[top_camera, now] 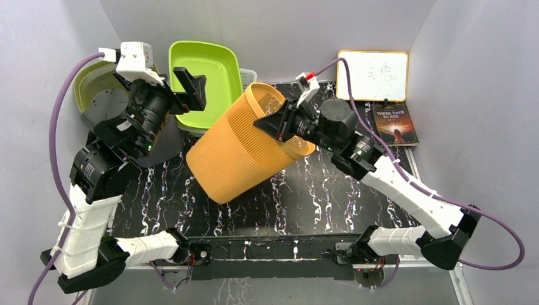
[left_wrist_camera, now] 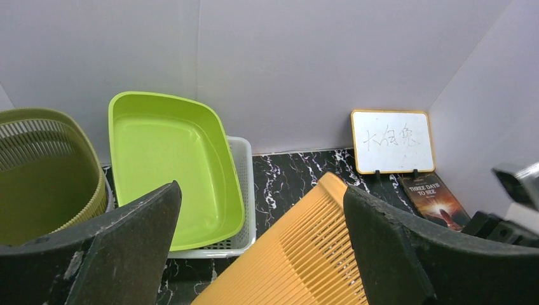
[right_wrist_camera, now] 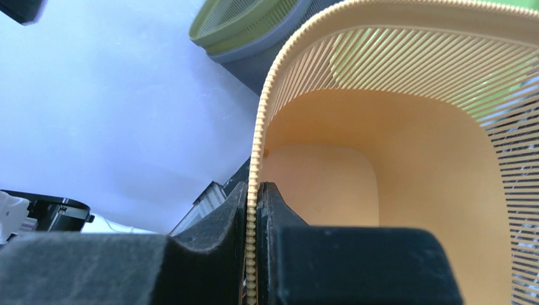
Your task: Turn the large container upside down
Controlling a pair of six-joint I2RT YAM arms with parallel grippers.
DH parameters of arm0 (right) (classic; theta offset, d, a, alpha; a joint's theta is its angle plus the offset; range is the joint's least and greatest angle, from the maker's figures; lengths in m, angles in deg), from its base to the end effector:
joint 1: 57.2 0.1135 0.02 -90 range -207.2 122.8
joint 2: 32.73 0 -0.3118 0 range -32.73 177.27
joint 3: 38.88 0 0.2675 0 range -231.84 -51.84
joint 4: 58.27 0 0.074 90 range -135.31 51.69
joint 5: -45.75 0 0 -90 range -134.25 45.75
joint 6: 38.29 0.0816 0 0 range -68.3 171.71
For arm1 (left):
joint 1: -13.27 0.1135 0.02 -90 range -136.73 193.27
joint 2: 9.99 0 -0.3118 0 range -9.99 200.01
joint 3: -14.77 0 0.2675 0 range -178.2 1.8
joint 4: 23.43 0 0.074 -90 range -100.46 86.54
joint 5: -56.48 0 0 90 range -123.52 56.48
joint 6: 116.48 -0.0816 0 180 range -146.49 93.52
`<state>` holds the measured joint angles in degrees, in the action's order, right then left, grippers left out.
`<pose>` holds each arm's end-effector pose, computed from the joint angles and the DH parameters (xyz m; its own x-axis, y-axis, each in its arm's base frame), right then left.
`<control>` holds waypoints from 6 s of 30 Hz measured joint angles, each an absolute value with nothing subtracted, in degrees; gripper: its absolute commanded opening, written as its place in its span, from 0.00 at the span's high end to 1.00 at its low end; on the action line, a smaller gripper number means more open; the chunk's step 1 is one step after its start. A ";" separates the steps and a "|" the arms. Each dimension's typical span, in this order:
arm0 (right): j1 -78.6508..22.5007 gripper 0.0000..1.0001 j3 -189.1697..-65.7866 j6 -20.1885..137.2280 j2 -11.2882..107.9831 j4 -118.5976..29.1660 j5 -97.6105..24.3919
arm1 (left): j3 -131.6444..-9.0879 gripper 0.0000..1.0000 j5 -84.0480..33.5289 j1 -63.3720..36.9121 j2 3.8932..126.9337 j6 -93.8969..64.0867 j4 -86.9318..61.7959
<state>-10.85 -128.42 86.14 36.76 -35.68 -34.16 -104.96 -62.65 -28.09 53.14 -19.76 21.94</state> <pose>0.2079 0.2387 0.4904 -0.4963 0.2862 -0.8196 -0.6699 0.4742 0.5712 0.1530 -0.0817 0.6433 0.1196 -0.2414 -0.9630 0.2344 0.9494 -0.2089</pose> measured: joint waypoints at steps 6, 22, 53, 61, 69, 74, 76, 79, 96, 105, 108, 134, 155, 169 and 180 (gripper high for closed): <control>-11.09 1.00 -114.43 94.16 34.05 -44.95 -34.47 | -107.49 0.02 -61.97 -28.09 54.52 -19.35 23.25; -11.47 1.00 -88.97 118.77 38.44 -83.00 -29.62 | -113.33 0.02 -60.37 -28.09 57.08 -18.91 25.20; -42.22 0.95 -76.44 157.04 70.40 -130.52 -16.37 | -117.57 0.02 -62.78 -28.09 61.53 -21.16 27.80; -53.91 0.68 -76.42 153.39 79.10 -130.52 -6.80 | -113.50 0.02 -63.17 -28.09 59.09 -21.10 27.42; -63.49 0.66 -76.55 146.73 85.72 -130.39 -0.90 | -110.66 0.01 -63.52 -28.09 58.26 -20.88 26.88; -66.33 0.66 -77.76 141.64 86.29 -129.62 1.81 | -109.11 0.02 -63.32 -28.09 58.30 -20.46 25.94; -67.42 0.66 -79.13 137.33 85.22 -125.89 2.25 | -107.62 0.02 -63.06 -28.09 58.15 -20.29 25.41; -68.58 0.66 -82.45 127.01 79.56 -111.83 1.03 | -105.20 0.02 -62.89 -28.09 57.99 -20.11 25.13; -68.80 0.02 -95.85 90.05 59.16 -54.48 -17.53 | -99.69 0.02 -62.71 -28.09 55.92 -18.91 24.26; -65.50 0.02 -117.47 81.46 48.37 -38.02 -23.76 | -98.55 0.02 -62.93 -28.09 56.77 -18.76 24.41; -59.09 0.02 -125.80 77.59 45.94 -33.37 -28.74 | -97.85 0.02 -62.95 -28.09 57.03 -18.76 24.26; -27.99 0.02 -119.63 63.32 15.03 -22.35 -18.64 | -94.82 0.02 -64.04 -28.09 57.60 -16.99 23.18; -27.60 0.02 -92.07 69.97 9.99 -23.86 -22.05 | -90.55 0.02 -64.72 -28.09 59.24 -15.55 22.03; -25.41 0.02 -86.06 82.45 20.02 -44.21 -47.96 | -83.43 0.02 -65.33 -28.09 54.85 -15.46 19.58; -25.04 0.02 -97.56 81.09 45.57 -60.91 -63.63 | -80.59 0.02 -65.22 -28.09 52.90 -14.89 18.27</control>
